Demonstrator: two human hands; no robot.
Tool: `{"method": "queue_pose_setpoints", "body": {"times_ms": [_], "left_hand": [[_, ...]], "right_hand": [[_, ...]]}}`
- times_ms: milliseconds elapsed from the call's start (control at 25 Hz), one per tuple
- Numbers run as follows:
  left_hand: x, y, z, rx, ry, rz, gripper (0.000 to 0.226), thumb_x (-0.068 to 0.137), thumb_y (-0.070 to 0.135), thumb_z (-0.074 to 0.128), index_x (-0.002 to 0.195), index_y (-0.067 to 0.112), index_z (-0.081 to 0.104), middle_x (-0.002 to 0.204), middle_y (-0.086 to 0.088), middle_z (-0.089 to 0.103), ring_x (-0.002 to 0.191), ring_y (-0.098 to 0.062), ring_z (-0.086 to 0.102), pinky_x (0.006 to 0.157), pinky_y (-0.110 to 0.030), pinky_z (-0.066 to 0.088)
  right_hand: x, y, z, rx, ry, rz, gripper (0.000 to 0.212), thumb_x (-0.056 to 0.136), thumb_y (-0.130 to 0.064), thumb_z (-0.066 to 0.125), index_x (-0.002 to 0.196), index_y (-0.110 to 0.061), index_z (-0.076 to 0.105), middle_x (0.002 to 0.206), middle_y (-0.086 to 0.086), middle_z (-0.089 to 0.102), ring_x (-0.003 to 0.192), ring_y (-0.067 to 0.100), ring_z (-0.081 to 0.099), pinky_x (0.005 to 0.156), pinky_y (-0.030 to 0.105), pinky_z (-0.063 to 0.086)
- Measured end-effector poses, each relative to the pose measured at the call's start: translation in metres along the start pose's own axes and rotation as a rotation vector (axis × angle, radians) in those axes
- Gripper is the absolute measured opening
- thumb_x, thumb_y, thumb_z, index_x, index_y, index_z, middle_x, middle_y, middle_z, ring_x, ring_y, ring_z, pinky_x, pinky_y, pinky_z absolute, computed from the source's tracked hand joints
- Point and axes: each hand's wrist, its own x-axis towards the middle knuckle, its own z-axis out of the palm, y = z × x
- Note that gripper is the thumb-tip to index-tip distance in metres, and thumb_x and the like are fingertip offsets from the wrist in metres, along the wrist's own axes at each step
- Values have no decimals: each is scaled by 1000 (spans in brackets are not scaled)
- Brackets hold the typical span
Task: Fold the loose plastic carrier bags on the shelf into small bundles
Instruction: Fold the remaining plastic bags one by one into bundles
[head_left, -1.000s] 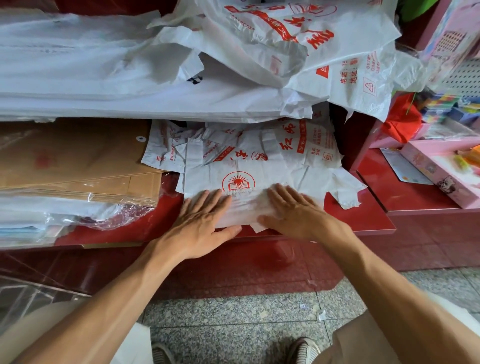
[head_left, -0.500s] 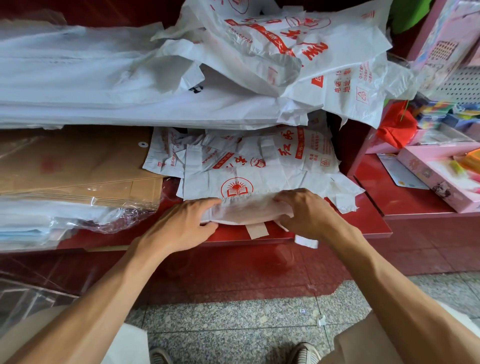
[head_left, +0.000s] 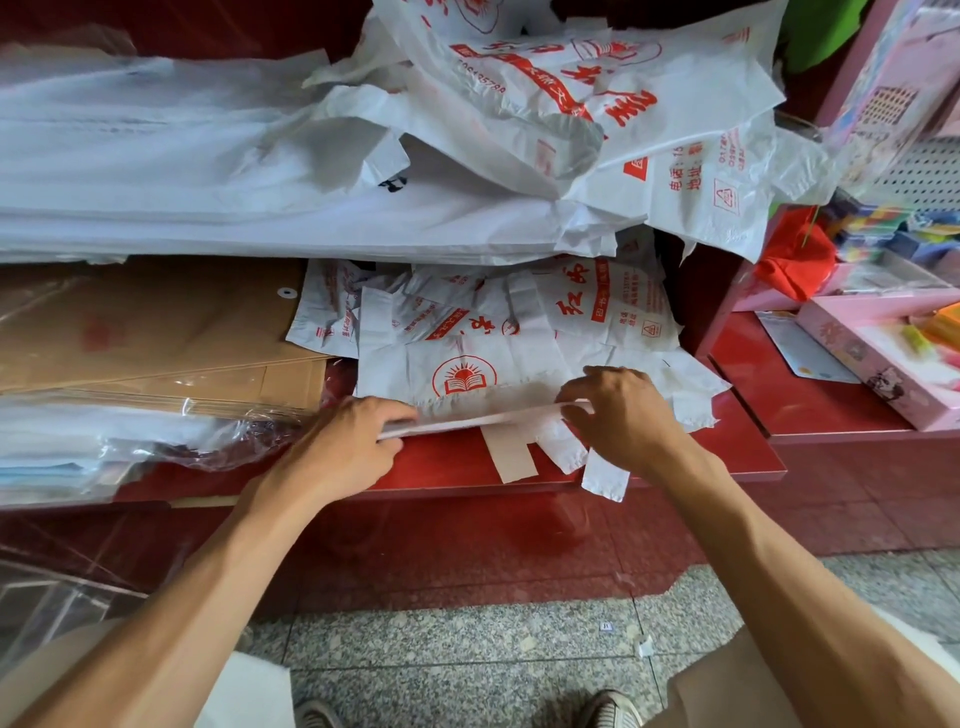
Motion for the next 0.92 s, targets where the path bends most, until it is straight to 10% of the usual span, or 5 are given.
{"method": "queue_pose_setpoints", "body": {"times_ms": [160,360,640,800,920], "left_hand": [[12,-7,-6,-492,183,-332,7,87,16,67,80,17,67,73,2,61,70,-16,56,58,-25,36],[14,-4,4,-534,196,-461,16,92,32,62,102,20,62,100,-4,68,88,-21,63,79,-35,50],[11,-12,7,-423,133,-421,64,74,23,76,130,27,45,93,0,67,93,-22,62,82,-34,49],[10,-6,10,-326,246,-348,59,82,18,73,134,18,46,79,6,65,90,-22,61,77,-31,43],[4,1,11,-107,373,-178,58,82,16,73,134,13,48,109,-4,63,104,-26,58,87,-37,46]], "right_hand": [[5,0,-19,435,66,197,14,93,-23,64,92,-11,71,81,4,69,70,16,63,59,22,46],[7,2,-15,904,-65,459,29,84,-28,75,109,-15,67,101,4,72,93,22,68,83,35,54],[13,10,0,368,-142,522,50,83,-10,66,129,-17,49,103,3,64,77,12,58,57,24,45],[11,12,3,274,-132,500,57,80,-9,66,133,-14,44,101,3,61,79,16,56,60,26,47],[8,5,3,135,22,440,51,80,-13,64,128,-12,47,110,7,60,95,25,56,75,36,51]]}}
